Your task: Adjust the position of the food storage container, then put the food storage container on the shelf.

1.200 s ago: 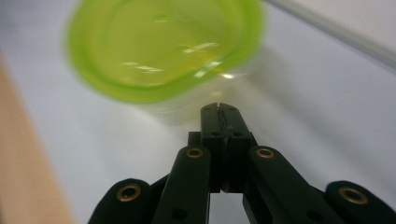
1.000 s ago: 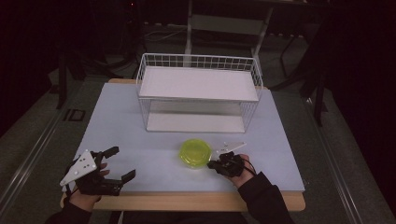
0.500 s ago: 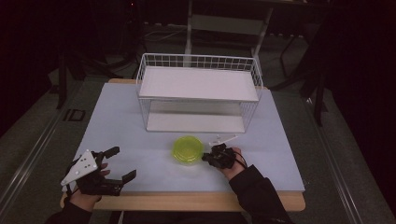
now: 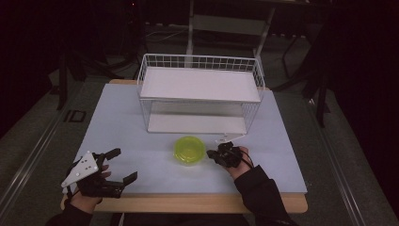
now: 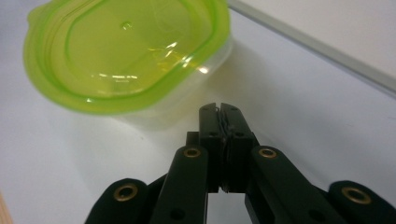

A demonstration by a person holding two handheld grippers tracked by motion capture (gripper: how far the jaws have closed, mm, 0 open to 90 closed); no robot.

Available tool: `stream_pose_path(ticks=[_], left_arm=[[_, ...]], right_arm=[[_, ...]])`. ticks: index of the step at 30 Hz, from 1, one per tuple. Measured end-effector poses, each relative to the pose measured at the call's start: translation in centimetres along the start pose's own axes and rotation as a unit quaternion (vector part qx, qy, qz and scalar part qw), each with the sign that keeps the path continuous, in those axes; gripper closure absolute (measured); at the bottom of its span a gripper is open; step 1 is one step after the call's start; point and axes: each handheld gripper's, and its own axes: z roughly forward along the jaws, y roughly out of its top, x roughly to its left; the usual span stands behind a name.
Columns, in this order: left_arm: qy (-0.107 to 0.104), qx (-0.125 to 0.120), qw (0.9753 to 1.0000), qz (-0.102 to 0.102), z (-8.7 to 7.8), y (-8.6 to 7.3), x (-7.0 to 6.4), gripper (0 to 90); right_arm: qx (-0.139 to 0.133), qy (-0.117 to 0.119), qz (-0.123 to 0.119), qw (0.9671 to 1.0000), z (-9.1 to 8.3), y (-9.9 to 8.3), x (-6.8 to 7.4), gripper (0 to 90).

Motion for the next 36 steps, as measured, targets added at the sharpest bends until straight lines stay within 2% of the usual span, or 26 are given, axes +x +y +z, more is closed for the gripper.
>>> stream_pose_path(ticks=[3, 6, 7, 8, 10, 11, 12, 13, 14, 15, 16, 18, 19, 22, 23, 24, 25, 26, 28, 29, 31, 32, 33, 34, 36], left_arm=[[-0.006, 0.003, 1.0, -0.002, 0.1, -0.1, 0.0, 2.4], [-0.02, 0.005, 0.9998, -0.007, 0.5, -0.2, 0.0, 2.4], [-0.032, 0.011, 0.9994, -0.01, 0.8, -0.2, 0.0, 2.4], [-0.042, 0.013, 0.999, -0.009, 1.1, -0.3, -0.1, 2.4], [-0.047, 0.012, 0.9988, -0.008, 1.2, -0.2, -0.2, 2.4], [-0.054, 0.013, 0.9984, -0.007, 1.4, -0.2, -0.3, 2.4], [-0.062, 0.019, 0.9979, -0.002, 1.7, -0.2, -0.4, 2.4], [-0.062, 0.019, 0.9979, -0.002, 1.7, -0.2, -0.4, 2.4], [-0.063, 0.031, 0.9975, 0.014, 2.0, 0.0, -0.6, 2.4], [-0.063, 0.031, 0.9975, 0.014, 2.0, 0.0, -0.6, 2.4], [-0.062, 0.037, 0.9971, 0.025, 2.2, 0.2, -0.7, 2.4], [-0.069, 0.031, 0.9968, 0.026, 2.3, 0.6, -0.7, 2.4], [-0.073, 0.033, 0.9964, 0.027, 2.6, 1.2, -0.8, 2.4], [-0.077, 0.04, 0.996, 0.022, 3.1, 1.9, -0.9, 2.4], [-0.074, 0.049, 0.9959, 0.015, 3.4, 2.3, -0.9, 2.4], [-0.082, 0.058, 0.995, 0.003, 4.0, 2.8, -1.0, 2.4], [-0.082, 0.058, 0.995, 0.003, 4.0, 2.8, -1.0, 2.4], [-0.083, 0.065, 0.9944, -0.003, 4.8, 3.6, -1.0, 2.4], [-0.084, 0.067, 0.9942, -0.003, 5.0, 3.8, -1.1, 2.4], [-0.087, 0.069, 0.9937, -0.012, 5.9, 4.6, -1.1, 2.4], [-0.092, 0.067, 0.9933, -0.016, 6.6, 5.2, -1.1, 2.4], [-0.092, 0.067, 0.9933, -0.016, 6.6, 5.2, -1.1, 2.4], [-0.095, 0.063, 0.9935, -0.006, 7.3, 5.9, -1.1, 2.4], [-0.095, 0.063, 0.9935, -0.006, 7.3, 5.9, -1.1, 2.4], [-0.098, 0.062, 0.9933, 0.0, 8.0, 6.5, -1.0, 2.5]], right_arm=[[-0.013, -0.001, 0.001, 0.9999, -1.3, -0.3, 0.0, 83.4], [-0.022, -0.006, -0.011, 0.9997, -2.4, -0.6, 0.3, 80.3], [-0.027, -0.01, -0.021, 0.9994, -3.2, -0.8, 0.6, 74.2], [-0.029, -0.011, -0.024, 0.9992, -3.5, -0.9, 0.8, 72.4], [-0.039, -0.01, -0.027, 0.9988, -4.3, -1.0, 1.1, 61.7], [-0.039, -0.01, -0.027, 0.9988, -4.3, -1.0, 1.1, 61.7], [-0.05, -0.021, -0.037, 0.9978, -5.0, -0.9, 1.4, 54.3], [-0.056, -0.021, -0.039, 0.9975, -5.3, -0.9, 1.5, 48.2], [-0.062, -0.021, -0.039, 0.9971, -5.6, -0.8, 1.6, 44.0], [-0.062, -0.021, -0.039, 0.9971, -5.6, -0.8, 1.6, 44.0], [-0.067, -0.026, -0.042, 0.9966, -5.9, -0.7, 1.7, 40.9], [-0.084, -0.021, -0.037, 0.9955, -6.6, -0.4, 1.8, 32.5], [-0.09, -0.019, -0.038, 0.995, -7.1, -0.2, 1.9, 24.7], [-0.098, -0.015, -0.043, 0.9942, -7.6, 0.1, 2.1, 19.9], [-0.097, -0.006, -0.043, 0.9943, -7.7, 0.2, 2.1, 17.9], [-0.1, -0.003, -0.043, 0.9941, -7.8, 0.3, 2.2, 16.9], [-0.1, -0.003, -0.043, 0.9941, -7.8, 0.3, 2.2, 16.9], [-0.105, 0.008, -0.044, 0.9935, -8.0, 0.6, 2.2, 12.5], [-0.112, 0.003, -0.048, 0.9925, -8.2, 0.9, 2.4, 13.2], [-0.114, 0.004, -0.053, 0.9921, -8.2, 1.1, 2.4, 11.9], [-0.121, -0.003, -0.06, 0.9908, -8.3, 1.4, 2.5, 12.4], [-0.123, -0.001, -0.061, 0.9905, -8.4, 1.6, 2.5, 12.5], [-0.129, -0.01, -0.064, 0.9896, -8.5, 1.9, 2.5, 14.4], [-0.131, -0.014, -0.066, 0.9891, -8.5, 2.1, 2.4, 14.3], [-0.133, -0.012, -0.068, 0.9886, -8.5, 2.6, 2.2, 15.0]])
